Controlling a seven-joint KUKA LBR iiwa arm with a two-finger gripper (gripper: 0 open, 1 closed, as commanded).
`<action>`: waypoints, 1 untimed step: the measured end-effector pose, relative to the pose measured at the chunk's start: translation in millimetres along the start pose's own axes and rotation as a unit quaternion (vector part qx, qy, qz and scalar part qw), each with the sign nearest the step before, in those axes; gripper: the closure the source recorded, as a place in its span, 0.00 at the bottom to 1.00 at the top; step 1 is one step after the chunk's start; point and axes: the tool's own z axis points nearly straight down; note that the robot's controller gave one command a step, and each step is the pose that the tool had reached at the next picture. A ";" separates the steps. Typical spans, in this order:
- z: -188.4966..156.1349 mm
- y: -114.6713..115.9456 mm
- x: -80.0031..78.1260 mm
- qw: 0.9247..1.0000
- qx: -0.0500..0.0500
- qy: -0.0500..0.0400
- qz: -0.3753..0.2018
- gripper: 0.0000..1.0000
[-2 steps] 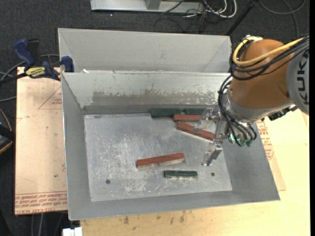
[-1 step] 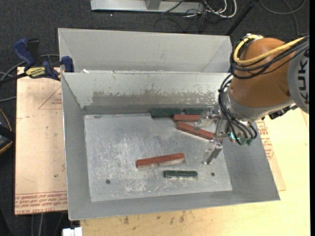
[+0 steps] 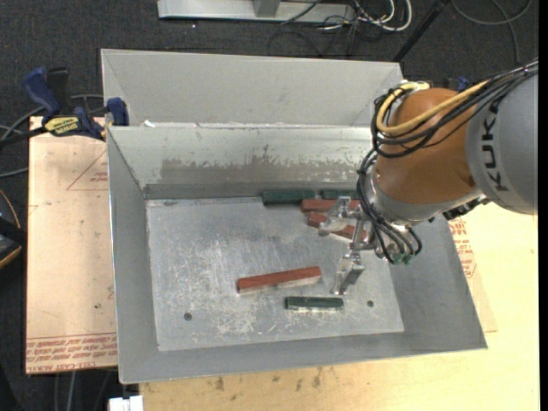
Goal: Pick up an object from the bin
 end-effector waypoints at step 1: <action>103.1 -9.6 -2.8 0.997 -0.001 -0.002 -0.078 1.00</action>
Offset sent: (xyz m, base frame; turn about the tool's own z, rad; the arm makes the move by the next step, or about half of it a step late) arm 0.0000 0.0000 0.0000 0.0000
